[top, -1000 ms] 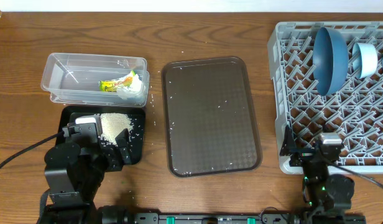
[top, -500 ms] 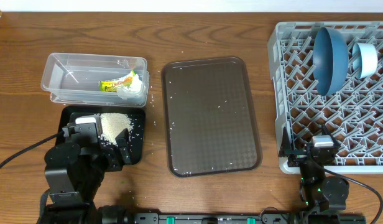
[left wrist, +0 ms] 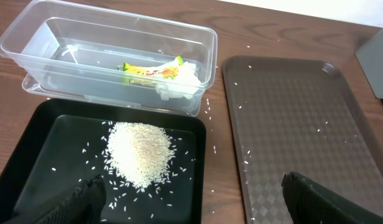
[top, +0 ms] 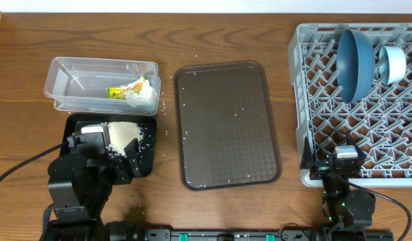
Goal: Sort waste into correct bins and load items into the dishwasher rack
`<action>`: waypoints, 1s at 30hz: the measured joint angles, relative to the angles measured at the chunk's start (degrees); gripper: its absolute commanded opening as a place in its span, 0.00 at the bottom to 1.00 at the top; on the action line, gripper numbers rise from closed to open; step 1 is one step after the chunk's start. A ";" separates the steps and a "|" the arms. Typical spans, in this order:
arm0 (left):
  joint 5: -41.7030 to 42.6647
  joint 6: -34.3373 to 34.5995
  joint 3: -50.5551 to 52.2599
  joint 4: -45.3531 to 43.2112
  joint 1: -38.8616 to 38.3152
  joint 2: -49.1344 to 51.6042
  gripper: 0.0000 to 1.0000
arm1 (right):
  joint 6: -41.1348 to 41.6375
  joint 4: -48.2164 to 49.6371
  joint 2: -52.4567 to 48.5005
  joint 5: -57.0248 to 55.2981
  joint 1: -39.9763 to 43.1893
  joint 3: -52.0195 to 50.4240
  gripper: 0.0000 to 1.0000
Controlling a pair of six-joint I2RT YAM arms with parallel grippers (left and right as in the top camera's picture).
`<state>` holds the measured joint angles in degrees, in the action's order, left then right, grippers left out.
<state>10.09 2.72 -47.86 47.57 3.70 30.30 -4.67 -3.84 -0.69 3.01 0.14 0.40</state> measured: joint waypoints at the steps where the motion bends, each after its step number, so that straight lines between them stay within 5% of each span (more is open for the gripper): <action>1: 0.00 0.00 0.00 0.00 0.00 0.00 0.93 | 0.00 0.00 0.00 0.00 0.00 0.00 0.99; 30: 0.00 0.00 0.44 -0.04 0.00 -0.63 0.93 | -0.17 0.00 0.00 0.00 0.00 0.00 0.99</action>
<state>10.09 2.72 -47.42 47.53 3.70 29.67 -4.84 -3.84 -0.69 3.01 0.14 0.40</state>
